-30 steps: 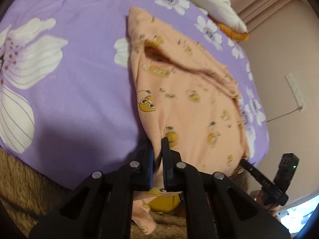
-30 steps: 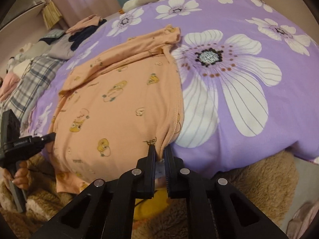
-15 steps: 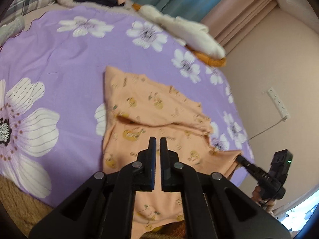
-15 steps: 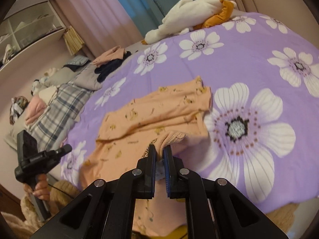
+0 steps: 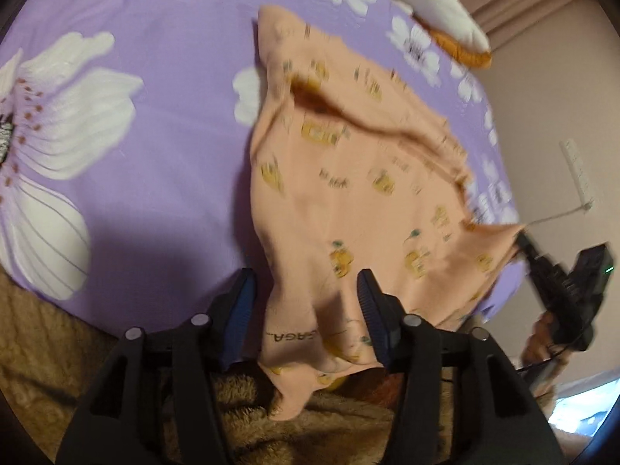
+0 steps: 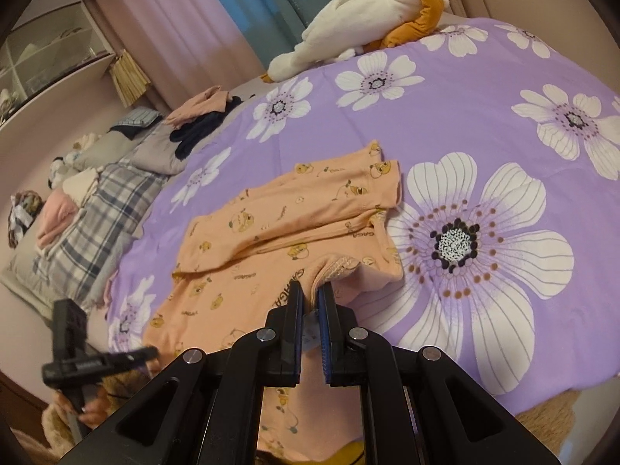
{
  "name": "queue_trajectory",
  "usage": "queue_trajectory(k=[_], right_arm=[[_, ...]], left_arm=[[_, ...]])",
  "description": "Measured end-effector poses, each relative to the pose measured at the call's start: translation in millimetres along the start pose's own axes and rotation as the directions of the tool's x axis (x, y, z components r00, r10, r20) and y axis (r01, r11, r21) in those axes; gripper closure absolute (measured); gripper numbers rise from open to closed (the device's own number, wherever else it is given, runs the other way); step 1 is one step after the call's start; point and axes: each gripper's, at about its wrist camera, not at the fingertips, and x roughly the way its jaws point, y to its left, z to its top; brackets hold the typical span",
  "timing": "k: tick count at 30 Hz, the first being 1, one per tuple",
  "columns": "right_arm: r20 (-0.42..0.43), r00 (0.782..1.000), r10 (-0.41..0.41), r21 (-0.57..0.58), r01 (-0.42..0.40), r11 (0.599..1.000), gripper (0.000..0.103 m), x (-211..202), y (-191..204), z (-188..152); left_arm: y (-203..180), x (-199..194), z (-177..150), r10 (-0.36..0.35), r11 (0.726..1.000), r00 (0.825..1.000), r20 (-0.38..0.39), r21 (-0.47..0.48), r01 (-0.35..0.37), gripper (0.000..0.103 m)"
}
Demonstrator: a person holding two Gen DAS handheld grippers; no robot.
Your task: Fold small clothes
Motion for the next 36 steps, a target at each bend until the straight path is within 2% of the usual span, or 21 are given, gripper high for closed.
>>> queue_trajectory(k=[1, 2, 4, 7, 10, 14, 18, 24, 28, 32, 36], right_arm=[[0.0, 1.0, -0.001, 0.001, 0.001, 1.0, 0.093, 0, 0, 0], [0.001, 1.0, 0.001, -0.001, -0.001, 1.0, 0.093, 0, 0, 0], [0.0, 1.0, 0.002, 0.001, -0.002, 1.0, 0.094, 1, 0, 1], [-0.003, 1.0, 0.002, 0.01, -0.001, 1.0, 0.094, 2, 0, 2], [0.002, 1.0, 0.004, 0.024, -0.004, 1.0, 0.094, -1, -2, 5], [0.014, 1.0, -0.01, 0.032, 0.009, 0.999, 0.093, -4, -5, 13], [0.028, 1.0, -0.003, 0.056, 0.002, 0.998, 0.094, -3, -11, 22], [-0.003, 0.999, -0.043, 0.055, 0.043, 0.998, 0.094, 24, -20, 37], [-0.063, 0.996, -0.066, 0.061, 0.07, 0.996, 0.094, 56, -30, 42], [-0.115, 0.99, -0.076, 0.1, 0.088, 0.991, 0.093, 84, -45, 44], [-0.15, 0.982, -0.11, 0.099, 0.126, 0.987, 0.094, 101, -53, 41]], left_arm=[[-1, 4, 0, 0.001, 1.0, 1.0, -0.002, -0.003, -0.001, 0.092], [-2, 9, 0, -0.018, 1.0, 1.0, -0.012, -0.008, 0.018, 0.099], [-3, 11, 0, -0.045, 0.999, 0.999, 0.005, -0.019, 0.045, 0.098], [-14, 0, 4, -0.042, 0.999, 0.997, 0.058, 0.018, 0.041, 0.099], [-22, -16, 13, -0.069, 0.997, 0.992, 0.104, 0.031, 0.066, 0.099], [-32, -44, 36, -0.076, 0.995, 0.973, 0.217, 0.081, 0.06, 0.099], [-33, -52, 59, -0.05, 0.997, 0.962, 0.269, 0.071, 0.032, 0.099], [-21, -15, 95, 0.058, 0.998, 0.972, 0.228, 0.023, -0.065, 0.099], [-1, 15, 112, 0.066, 0.997, 0.987, 0.149, -0.049, -0.059, 0.098], [5, 35, 123, 0.103, 0.994, 0.985, 0.135, -0.055, -0.097, 0.098], [4, 44, 125, 0.138, 0.99, 0.979, 0.153, -0.032, -0.135, 0.096]])
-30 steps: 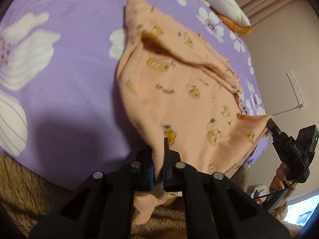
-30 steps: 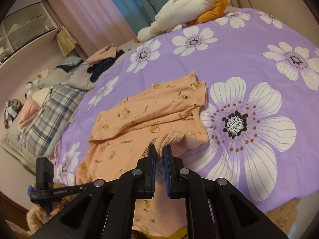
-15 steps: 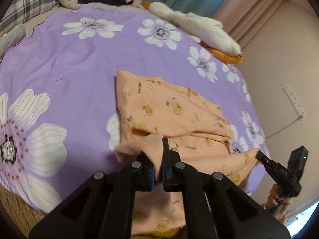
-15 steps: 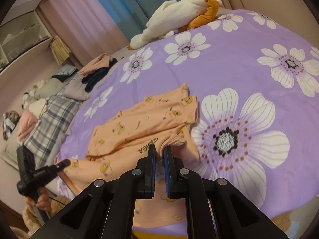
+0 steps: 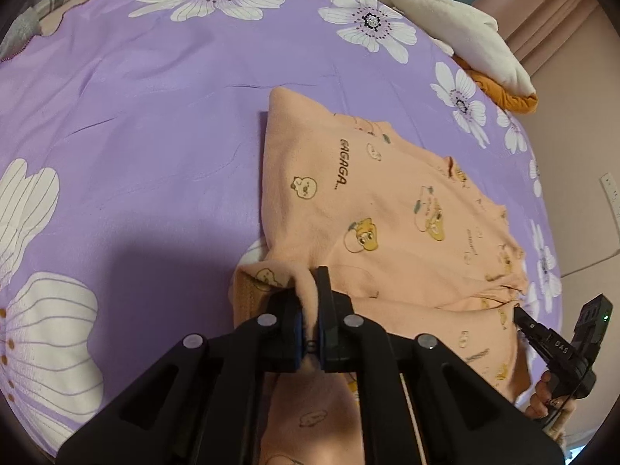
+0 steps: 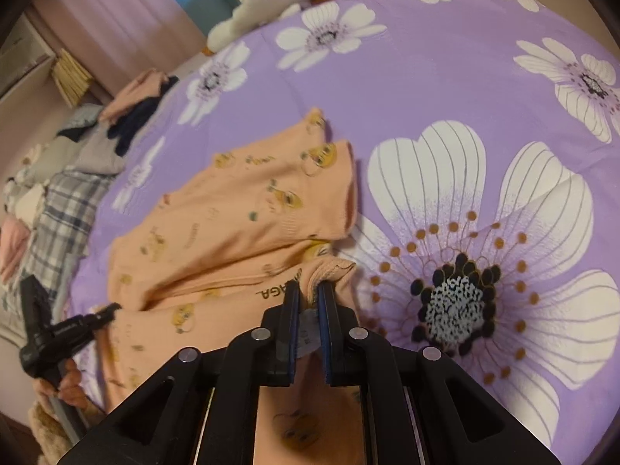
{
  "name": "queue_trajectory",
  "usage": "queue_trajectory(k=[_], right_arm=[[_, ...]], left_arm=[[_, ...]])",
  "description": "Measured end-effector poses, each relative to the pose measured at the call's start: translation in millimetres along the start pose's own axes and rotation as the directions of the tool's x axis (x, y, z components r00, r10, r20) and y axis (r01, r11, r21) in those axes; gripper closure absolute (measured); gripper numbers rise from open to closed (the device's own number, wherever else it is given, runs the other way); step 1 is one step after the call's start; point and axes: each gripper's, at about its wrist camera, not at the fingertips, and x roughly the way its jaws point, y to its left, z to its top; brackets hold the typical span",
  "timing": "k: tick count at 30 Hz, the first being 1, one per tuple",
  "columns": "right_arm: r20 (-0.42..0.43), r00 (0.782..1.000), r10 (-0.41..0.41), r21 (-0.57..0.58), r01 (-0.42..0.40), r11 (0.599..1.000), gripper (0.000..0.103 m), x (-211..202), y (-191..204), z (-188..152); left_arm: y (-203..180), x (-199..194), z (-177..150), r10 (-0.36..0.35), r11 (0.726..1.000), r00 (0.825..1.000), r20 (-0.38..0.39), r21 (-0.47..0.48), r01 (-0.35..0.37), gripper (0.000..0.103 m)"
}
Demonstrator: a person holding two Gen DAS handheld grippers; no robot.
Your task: Fold small clothes
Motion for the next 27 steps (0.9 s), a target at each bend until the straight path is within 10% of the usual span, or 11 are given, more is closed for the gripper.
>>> queue_trajectory(k=[6, 8, 11, 22, 27], right_arm=[[0.015, 1.0, -0.012, -0.015, 0.013, 1.0, 0.094, -5, 1, -3], [0.029, 0.999, -0.034, -0.029, 0.035, 0.999, 0.079, -16, 3, -4], [0.093, 0.993, -0.069, -0.046, 0.073, 0.996, 0.046, -42, 1, -7], [0.021, 0.998, -0.053, -0.05, 0.054, 0.997, 0.046, -58, -14, -56], [0.011, 0.998, -0.065, -0.049, 0.066, 0.997, 0.065, -53, -14, -65]], left_arm=[[0, -13, -8, -0.005, 1.0, 1.0, 0.026, 0.015, 0.004, 0.094], [0, -30, -14, -0.003, 1.0, 1.0, 0.029, 0.011, 0.003, 0.062], [-4, -52, -29, 0.002, 0.999, 0.999, 0.051, 0.032, -0.004, 0.041], [4, -49, -92, -0.067, 0.998, 0.995, -0.069, 0.003, 0.067, 0.044], [4, -45, -99, -0.066, 0.998, 0.996, -0.067, -0.022, 0.065, 0.092]])
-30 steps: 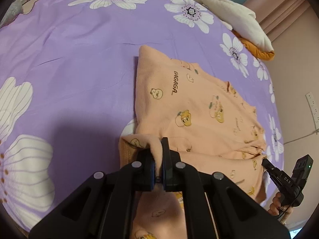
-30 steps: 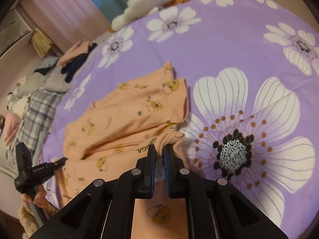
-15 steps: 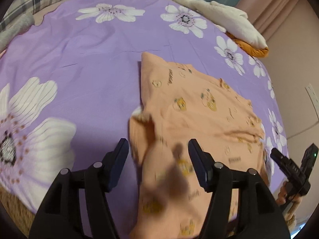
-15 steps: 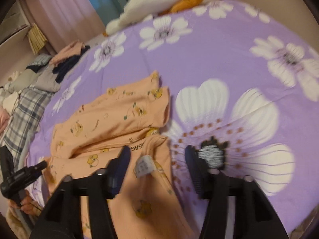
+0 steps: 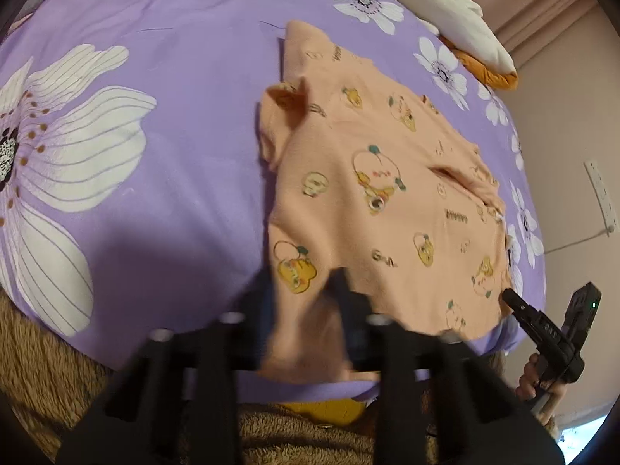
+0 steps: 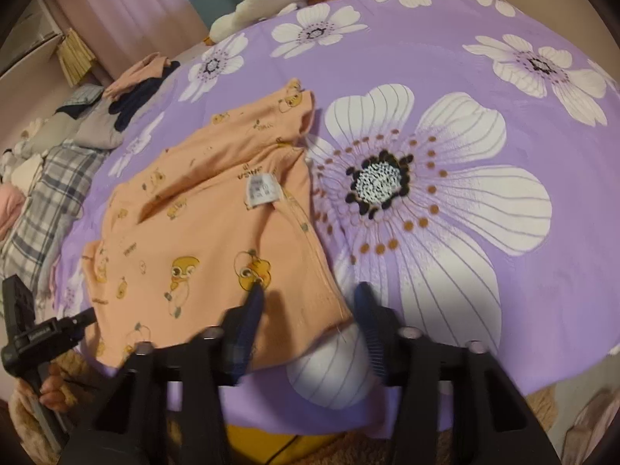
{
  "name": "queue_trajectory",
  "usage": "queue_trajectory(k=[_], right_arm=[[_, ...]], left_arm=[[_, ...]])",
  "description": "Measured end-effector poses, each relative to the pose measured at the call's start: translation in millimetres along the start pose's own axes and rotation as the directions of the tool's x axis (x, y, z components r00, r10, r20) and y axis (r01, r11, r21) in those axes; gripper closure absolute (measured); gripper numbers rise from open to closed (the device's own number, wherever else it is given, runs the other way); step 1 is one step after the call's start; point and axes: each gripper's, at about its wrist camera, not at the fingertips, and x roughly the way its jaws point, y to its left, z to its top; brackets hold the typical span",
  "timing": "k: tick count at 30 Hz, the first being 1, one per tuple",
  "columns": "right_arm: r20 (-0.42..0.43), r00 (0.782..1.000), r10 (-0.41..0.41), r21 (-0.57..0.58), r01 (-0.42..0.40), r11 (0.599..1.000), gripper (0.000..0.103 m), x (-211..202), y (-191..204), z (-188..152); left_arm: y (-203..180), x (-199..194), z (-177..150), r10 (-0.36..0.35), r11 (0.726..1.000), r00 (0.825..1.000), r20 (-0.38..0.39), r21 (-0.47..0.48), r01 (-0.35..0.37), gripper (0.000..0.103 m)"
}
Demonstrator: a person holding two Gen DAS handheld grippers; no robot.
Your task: Fold small clothes
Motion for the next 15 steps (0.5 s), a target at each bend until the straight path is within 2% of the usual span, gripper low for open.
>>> queue_trajectory(k=[1, 2, 5, 10, 15], right_arm=[[-0.003, 1.0, 0.005, -0.001, -0.005, 1.0, 0.074, 0, 1, -1], [-0.007, 1.0, 0.013, -0.001, -0.013, 1.0, 0.085, 0, 2, -2], [0.008, 1.0, 0.027, 0.007, -0.027, 1.0, 0.096, -6, 3, -4], [0.095, 0.99, 0.102, -0.008, -0.102, 0.995, 0.097, -43, 11, -4], [0.195, 0.971, 0.139, -0.064, -0.129, 0.99, 0.097, -86, 28, -6]], left_arm=[[0, 2, -2, -0.011, 1.0, 1.0, -0.014, -0.003, 0.011, 0.098], [-1, 3, -5, -0.016, 1.0, 1.0, -0.021, -0.015, 0.016, 0.098], [-5, -8, -7, -0.02, 1.0, 1.0, 0.01, -0.015, 0.02, 0.099], [-14, -48, -10, -0.09, 0.996, 0.993, 0.076, 0.006, 0.09, 0.099], [-31, -96, -16, -0.181, 0.983, 0.971, 0.154, 0.06, 0.174, 0.099]])
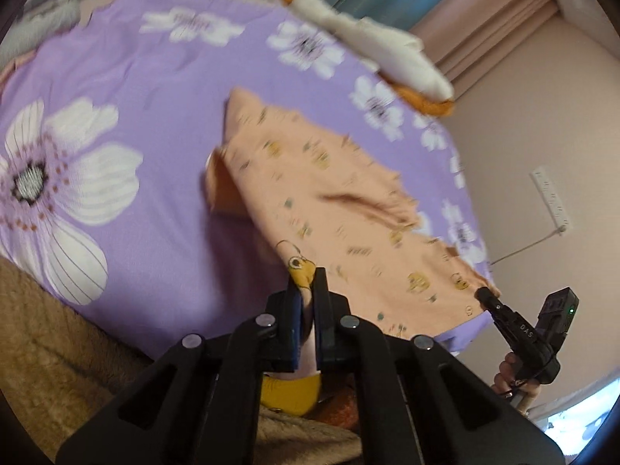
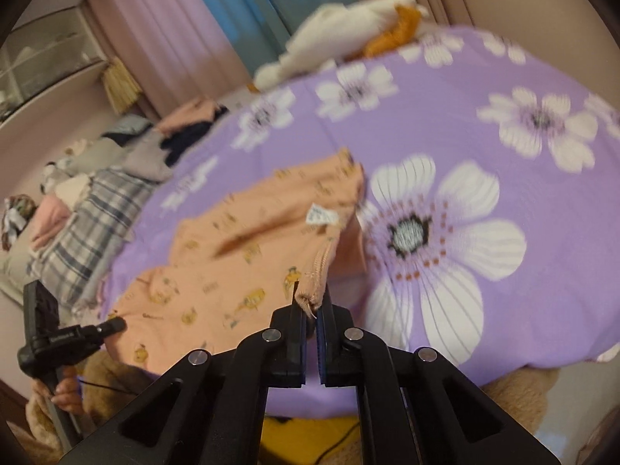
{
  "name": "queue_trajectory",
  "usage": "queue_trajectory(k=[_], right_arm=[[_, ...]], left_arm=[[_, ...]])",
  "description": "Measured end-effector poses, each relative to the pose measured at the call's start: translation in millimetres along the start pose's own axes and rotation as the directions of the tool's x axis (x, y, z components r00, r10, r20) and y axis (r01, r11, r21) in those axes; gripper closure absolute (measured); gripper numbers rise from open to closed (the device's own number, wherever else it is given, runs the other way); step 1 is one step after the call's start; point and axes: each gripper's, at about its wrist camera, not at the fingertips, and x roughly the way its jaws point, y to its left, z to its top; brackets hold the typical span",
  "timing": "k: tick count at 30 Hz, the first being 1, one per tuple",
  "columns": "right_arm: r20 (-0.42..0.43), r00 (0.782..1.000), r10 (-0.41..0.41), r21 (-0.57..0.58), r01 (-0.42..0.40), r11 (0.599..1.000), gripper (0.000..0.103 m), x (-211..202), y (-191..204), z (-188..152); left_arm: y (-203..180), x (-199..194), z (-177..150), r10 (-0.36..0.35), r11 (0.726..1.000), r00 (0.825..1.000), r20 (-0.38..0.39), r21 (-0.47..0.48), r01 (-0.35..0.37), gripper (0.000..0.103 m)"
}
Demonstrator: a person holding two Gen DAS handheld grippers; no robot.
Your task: Fold small clothes
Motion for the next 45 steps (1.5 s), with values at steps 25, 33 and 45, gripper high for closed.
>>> queue_trajectory(k=[25, 33, 45], right_arm=[[0.101, 0.994, 0.036, 0.007, -0.037, 0.999, 0.098, -37, 10, 3], [0.103, 0.994, -0.031, -0.005, 0.031, 0.999, 0.098, 1, 10, 36], [0.097, 0.993, -0.072, 0.003, 0.072, 0.997, 0.098, 43, 12, 75]], left_arm=[[-3, -51, 5, -0.01, 0.999, 0.999, 0.045, 0.032, 0.009, 0.099], [-1, -21, 47, 0.017, 0.999, 0.998, 0.066, 0.034, -0.019, 0.099], [-3, 18, 105, 0.025, 0.999, 0.998, 0.064, 0.039, -0.028, 0.098]])
